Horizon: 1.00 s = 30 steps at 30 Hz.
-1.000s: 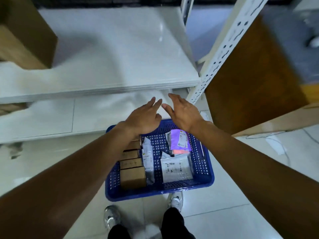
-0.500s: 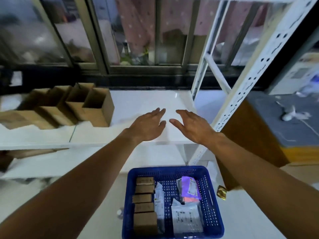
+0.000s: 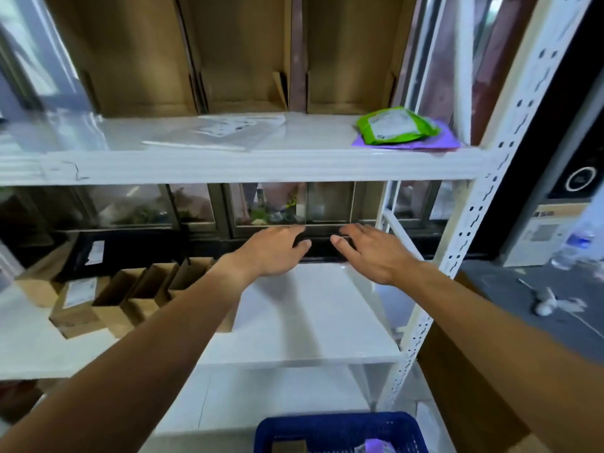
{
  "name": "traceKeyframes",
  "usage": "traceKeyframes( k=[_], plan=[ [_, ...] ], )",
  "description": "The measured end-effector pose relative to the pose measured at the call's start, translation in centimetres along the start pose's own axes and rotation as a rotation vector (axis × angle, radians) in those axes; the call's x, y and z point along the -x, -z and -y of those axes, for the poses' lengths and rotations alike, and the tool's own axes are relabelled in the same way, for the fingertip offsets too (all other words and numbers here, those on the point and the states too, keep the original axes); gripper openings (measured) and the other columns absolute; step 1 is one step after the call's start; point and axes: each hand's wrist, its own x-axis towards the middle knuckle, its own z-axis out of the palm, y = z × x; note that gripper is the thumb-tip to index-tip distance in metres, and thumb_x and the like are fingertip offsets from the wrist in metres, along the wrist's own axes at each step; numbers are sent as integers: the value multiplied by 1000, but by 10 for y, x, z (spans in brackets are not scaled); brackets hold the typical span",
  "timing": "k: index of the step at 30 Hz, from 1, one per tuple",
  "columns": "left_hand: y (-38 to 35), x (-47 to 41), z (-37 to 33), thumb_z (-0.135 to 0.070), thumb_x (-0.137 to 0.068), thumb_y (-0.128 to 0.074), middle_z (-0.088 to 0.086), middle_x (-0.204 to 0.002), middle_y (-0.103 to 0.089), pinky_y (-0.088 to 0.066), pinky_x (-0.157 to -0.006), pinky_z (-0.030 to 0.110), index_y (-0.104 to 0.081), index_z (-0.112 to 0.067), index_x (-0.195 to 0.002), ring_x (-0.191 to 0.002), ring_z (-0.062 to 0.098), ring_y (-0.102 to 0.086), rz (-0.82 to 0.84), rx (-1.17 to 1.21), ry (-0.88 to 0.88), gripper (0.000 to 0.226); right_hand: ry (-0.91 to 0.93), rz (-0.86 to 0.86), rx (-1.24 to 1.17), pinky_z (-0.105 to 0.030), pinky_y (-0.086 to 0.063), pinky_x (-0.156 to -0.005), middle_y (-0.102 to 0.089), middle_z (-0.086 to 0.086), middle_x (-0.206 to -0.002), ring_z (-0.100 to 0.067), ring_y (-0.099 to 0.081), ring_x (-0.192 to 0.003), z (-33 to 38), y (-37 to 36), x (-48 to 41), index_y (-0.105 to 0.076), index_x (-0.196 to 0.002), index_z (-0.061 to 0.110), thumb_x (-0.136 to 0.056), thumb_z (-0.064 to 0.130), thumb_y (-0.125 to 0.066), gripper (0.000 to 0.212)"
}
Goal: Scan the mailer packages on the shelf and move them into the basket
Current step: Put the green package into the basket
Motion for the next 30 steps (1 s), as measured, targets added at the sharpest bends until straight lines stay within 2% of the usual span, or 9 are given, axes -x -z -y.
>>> traceKeyframes(
  k=[4, 7, 10, 13, 16, 20, 23, 27, 30],
  plan=[
    [38, 2, -10, -55, -104, -28, 6, -131, -62, -39, -91, 36, -59, -22, -127, -122, 31, -54, 34, -73, -34, 51, 47, -53, 86, -42, -46, -88, -62, -4, -118, -30, -60, -107, 5, 32, -6, -56, -115, 23, -94, 66, -18, 61],
    [64, 2, -17, -58, -103, -28, 5, -124, -64, -43, -94, 38, -63, -21, -115, -118, 30, -56, -1, -41, -46, 52, 68, -106, 109, -40, -46, -80, -67, -9, -105, -33, -61, -99, 10, 60, -10, -58, -95, 21, -98, 59, -26, 50],
    [90, -3, -26, -58, -101, -36, -2, -119, -68, -46, -99, 37, -69, -21, -114, -113, 22, -61, -19, 152, -14, 51, 66, -145, 134, -38, -41, -76, -68, -13, -100, -33, -60, -98, 16, 90, -13, -55, -81, 24, -99, 62, -25, 51],
    [112, -12, -38, -56, -97, -51, -2, -91, -77, -55, -95, 43, -73, -19, -96, -87, 16, -74, -15, 527, 18, 43, 67, -167, 147, -39, -46, -79, -68, -14, -94, -33, -58, -95, 21, 117, -14, -58, -80, 22, -100, 60, -25, 54],
    [133, -22, -53, -47, -98, -55, -1, -87, -78, -56, -92, 41, -75, -16, -96, -82, 17, -75, -41, 620, -33, 37, 80, -250, 142, -38, -47, -74, -65, -15, -83, -33, -59, -88, 23, 139, -15, -56, -72, 21, -101, 60, -27, 56],
    [156, -32, -75, -38, -101, -53, -3, -87, -77, -54, -80, 29, -75, -15, -96, -81, 13, -74, -130, 540, -104, 32, 46, -316, 154, -37, -45, -70, -61, -12, -80, -30, -57, -86, 18, 163, -23, -54, -66, 23, -101, 61, -26, 59],
    [161, -45, -85, -36, -98, -54, -4, -86, -76, -58, -82, 34, -74, -18, -90, -81, 13, -72, -215, 485, -128, 28, 31, -398, 186, -34, -43, -62, -62, -8, -73, -28, -57, -76, 9, 176, -30, -61, -69, 17, -102, 53, -31, 58],
    [155, -66, -95, -34, -93, -56, -6, -83, -74, -57, -81, 43, -74, -22, -85, -83, 17, -69, -302, 348, -159, 23, 2, -455, 195, -32, -34, -58, -54, -5, -67, -29, -52, -66, -7, 187, -38, -53, -67, 23, -100, 44, -38, 42],
    [146, -80, -103, -31, -90, -58, -8, -87, -73, -56, -82, 40, -73, -25, -88, -86, 14, -65, -344, 252, -179, 17, -41, -475, 178, -31, -37, -57, -60, -7, -69, -29, -55, -66, -21, 192, -42, -58, -70, 20, -97, 42, -41, 39]
  ],
)
